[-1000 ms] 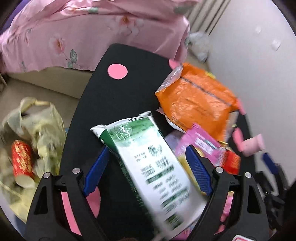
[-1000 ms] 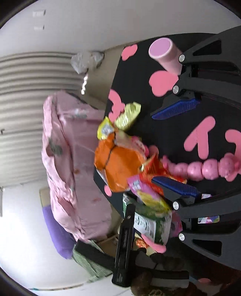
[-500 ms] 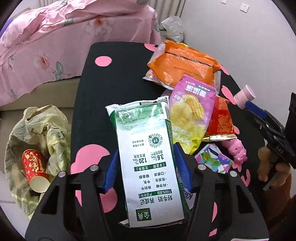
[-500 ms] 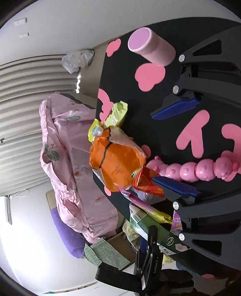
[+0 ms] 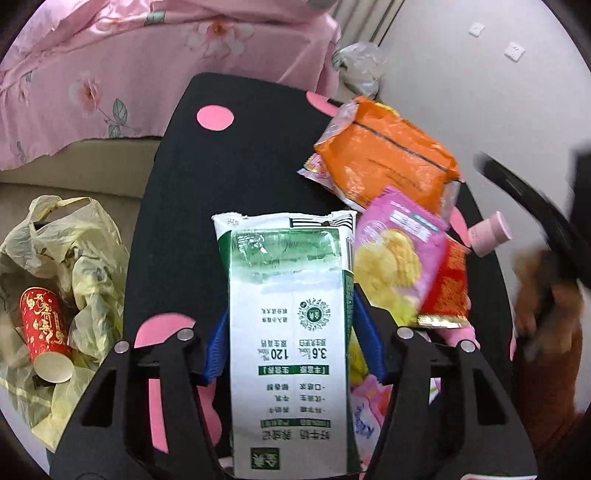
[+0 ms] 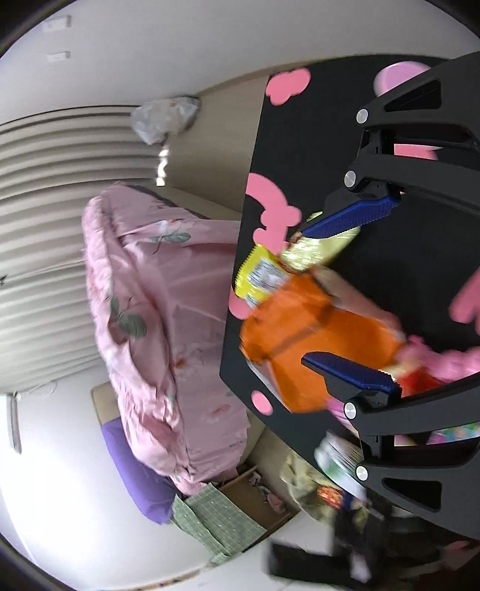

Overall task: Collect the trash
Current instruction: 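Grasp the orange snack bag with the right gripper while the left holds the carton, then carry the carton and orange bag to the wastebasket and release both, then grasp the yellow-and-white snack wrapper with the left gripper while the right grasps a gold wrapper, then carry both wrappers over the wastebasket and open both grippers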

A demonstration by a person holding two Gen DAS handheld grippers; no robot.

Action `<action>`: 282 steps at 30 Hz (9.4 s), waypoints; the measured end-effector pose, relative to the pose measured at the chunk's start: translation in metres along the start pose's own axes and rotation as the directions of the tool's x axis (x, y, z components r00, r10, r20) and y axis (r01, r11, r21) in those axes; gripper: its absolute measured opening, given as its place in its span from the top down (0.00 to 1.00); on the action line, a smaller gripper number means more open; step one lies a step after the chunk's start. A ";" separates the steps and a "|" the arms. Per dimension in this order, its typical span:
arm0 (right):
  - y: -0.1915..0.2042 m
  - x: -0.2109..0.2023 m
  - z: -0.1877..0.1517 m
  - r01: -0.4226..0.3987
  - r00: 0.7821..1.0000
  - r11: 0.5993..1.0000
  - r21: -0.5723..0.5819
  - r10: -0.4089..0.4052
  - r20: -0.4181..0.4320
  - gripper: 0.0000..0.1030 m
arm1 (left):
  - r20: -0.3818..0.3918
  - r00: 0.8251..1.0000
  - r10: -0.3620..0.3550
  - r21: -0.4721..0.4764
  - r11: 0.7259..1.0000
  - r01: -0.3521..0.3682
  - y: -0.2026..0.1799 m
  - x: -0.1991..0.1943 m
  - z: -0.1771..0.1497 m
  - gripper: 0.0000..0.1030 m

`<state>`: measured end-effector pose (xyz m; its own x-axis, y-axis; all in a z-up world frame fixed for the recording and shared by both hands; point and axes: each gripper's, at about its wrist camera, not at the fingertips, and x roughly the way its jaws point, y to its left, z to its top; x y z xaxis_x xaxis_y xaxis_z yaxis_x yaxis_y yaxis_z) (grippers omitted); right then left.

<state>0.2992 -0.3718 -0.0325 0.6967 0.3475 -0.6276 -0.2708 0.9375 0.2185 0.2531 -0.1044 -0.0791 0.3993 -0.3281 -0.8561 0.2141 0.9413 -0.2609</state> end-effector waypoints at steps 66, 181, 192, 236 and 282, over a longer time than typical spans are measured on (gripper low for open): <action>0.085 -0.105 -0.040 0.019 0.999 0.988 -0.151 -0.012 0.050 0.89 | 0.396 0.910 -0.119 0.043 0.993 0.111 0.001 -0.134 -0.083 0.47; 0.042 -0.037 -0.043 0.148 0.989 0.983 -0.109 -0.148 0.004 0.38 | 0.410 0.907 -0.092 0.049 0.996 0.079 0.005 -0.075 -0.048 0.21; -0.011 -0.011 -0.004 0.329 0.943 0.938 -0.105 -0.322 0.082 0.40 | 0.302 0.939 -0.163 0.269 0.960 0.080 -0.070 -0.038 0.033 0.17; -0.018 0.091 -0.011 0.055 0.979 0.986 -0.155 -0.084 -0.186 0.75 | 0.175 0.979 -0.103 0.052 0.994 0.096 -0.014 -0.047 -0.023 0.75; 0.250 -0.066 -0.032 -0.252 0.967 0.932 -0.262 0.256 -0.020 0.77 | 0.550 0.779 0.301 -0.274 0.946 -0.173 0.170 -0.224 -0.111 0.74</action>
<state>0.1643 -0.1610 0.0393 0.5911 0.5751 -0.5655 -0.6016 0.7814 0.1658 0.1008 0.1379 0.0191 0.8656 -0.0153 -0.5005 -0.1109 0.9688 -0.2214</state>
